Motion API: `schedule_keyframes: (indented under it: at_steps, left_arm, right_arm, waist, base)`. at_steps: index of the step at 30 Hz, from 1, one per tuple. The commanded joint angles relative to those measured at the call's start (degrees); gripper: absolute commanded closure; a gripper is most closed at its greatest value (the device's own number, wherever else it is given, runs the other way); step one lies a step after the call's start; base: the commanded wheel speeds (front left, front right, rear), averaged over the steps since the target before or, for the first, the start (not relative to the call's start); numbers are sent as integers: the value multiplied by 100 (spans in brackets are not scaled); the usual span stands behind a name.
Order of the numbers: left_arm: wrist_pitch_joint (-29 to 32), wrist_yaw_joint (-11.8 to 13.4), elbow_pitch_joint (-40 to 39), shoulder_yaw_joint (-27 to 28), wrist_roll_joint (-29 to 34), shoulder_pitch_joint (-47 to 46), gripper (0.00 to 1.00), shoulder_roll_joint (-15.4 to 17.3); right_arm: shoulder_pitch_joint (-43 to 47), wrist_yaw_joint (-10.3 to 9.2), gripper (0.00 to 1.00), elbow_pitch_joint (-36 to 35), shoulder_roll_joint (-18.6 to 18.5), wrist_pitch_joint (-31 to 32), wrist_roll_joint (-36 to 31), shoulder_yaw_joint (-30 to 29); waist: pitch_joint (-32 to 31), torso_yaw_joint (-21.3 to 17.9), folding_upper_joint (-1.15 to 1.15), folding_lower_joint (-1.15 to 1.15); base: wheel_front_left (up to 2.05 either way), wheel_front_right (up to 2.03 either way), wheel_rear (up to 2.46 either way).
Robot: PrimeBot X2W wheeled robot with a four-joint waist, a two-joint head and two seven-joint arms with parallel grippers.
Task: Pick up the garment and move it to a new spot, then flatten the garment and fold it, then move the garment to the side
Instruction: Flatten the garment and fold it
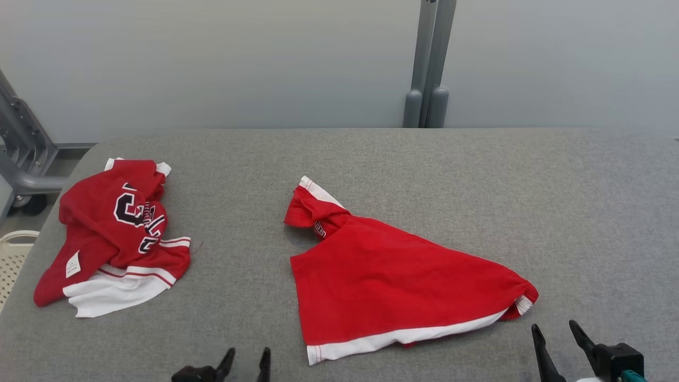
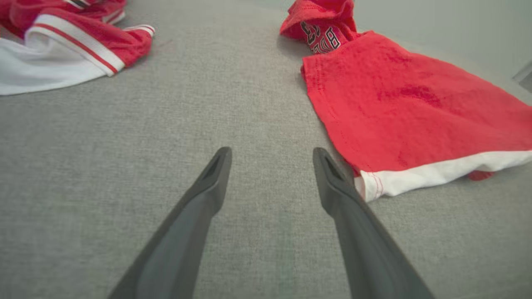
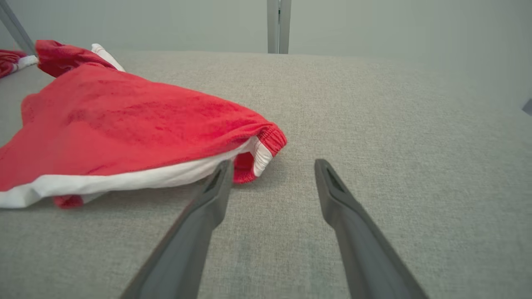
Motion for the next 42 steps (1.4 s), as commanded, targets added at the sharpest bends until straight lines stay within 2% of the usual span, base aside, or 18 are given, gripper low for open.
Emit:
schedule_keyframes:
  at_steps: [1,6,14,18,25,30,32,34,35,36,37,42]
  left_arm:
    - [100,-15,56,-154,-207,-68,0,-2]
    - [468,-9,208,-708,-689,-255,0,-11]
    - [1034,-9,260,-1060,-1298,-488,0,-19]
    - [1309,-9,87,-1283,-1571,-466,0,2]
    - [1396,-9,-216,-1582,-1907,-404,0,187]
    - [1331,-9,-226,-1683,-1938,-490,0,261]
    - [1329,-8,-216,-1732,-1955,-533,0,295]
    - [1304,-8,-205,-1752,-1980,-565,0,310]
    - [1293,-8,-193,-1762,-1977,-577,0,317]
    - [1271,-9,-186,-1768,-1990,-587,0,326]
    - [1256,-9,-182,-1768,-2003,-599,0,335]
    - [1203,-9,-103,-1802,-2032,-642,0,338]
  right_arm:
    - [-38,0,0,177,-55,-26,74,-2]
    - [-455,0,0,971,-138,-26,237,183]
    - [-1287,0,0,1931,-244,-26,429,648]
    - [-1503,0,0,2063,-267,-26,513,763]
    - [-1604,0,0,2208,-303,-26,622,913]
    - [-1700,0,9,2269,-283,-26,676,1003]
    - [-1741,0,25,2320,-269,-26,706,1030]
    - [-1801,0,54,2355,-266,-26,714,1050]
    - [-1818,0,63,2368,-260,-26,722,1060]
    - [-1835,0,84,2369,-245,-26,740,1066]
    - [-1839,0,100,2396,-240,-26,764,1071]
    - [-1860,0,100,2430,-269,-26,819,1127]
  waist:
    - [41,-30,0,0]
    - [147,-95,0,0]
    - [232,-140,0,0]
    - [237,-110,0,0]
    - [225,-38,0,0]
    - [240,-38,0,0]
    - [249,-50,0,0]
    - [254,-58,0,0]
    - [256,-60,0,0]
    - [257,-61,0,0]
    - [258,-61,0,0]
    - [258,-69,0,0]
  base:
    - [0,0,0]
    - [0,0,0]
    - [0,0,0]
    - [0,0,0]
    - [0,0,0]
    - [0,0,0]
    - [0,0,0]
    - [0,0,0]
    - [0,0,0]
    - [0,0,0]
    - [0,0,0]
    - [0,0,0]
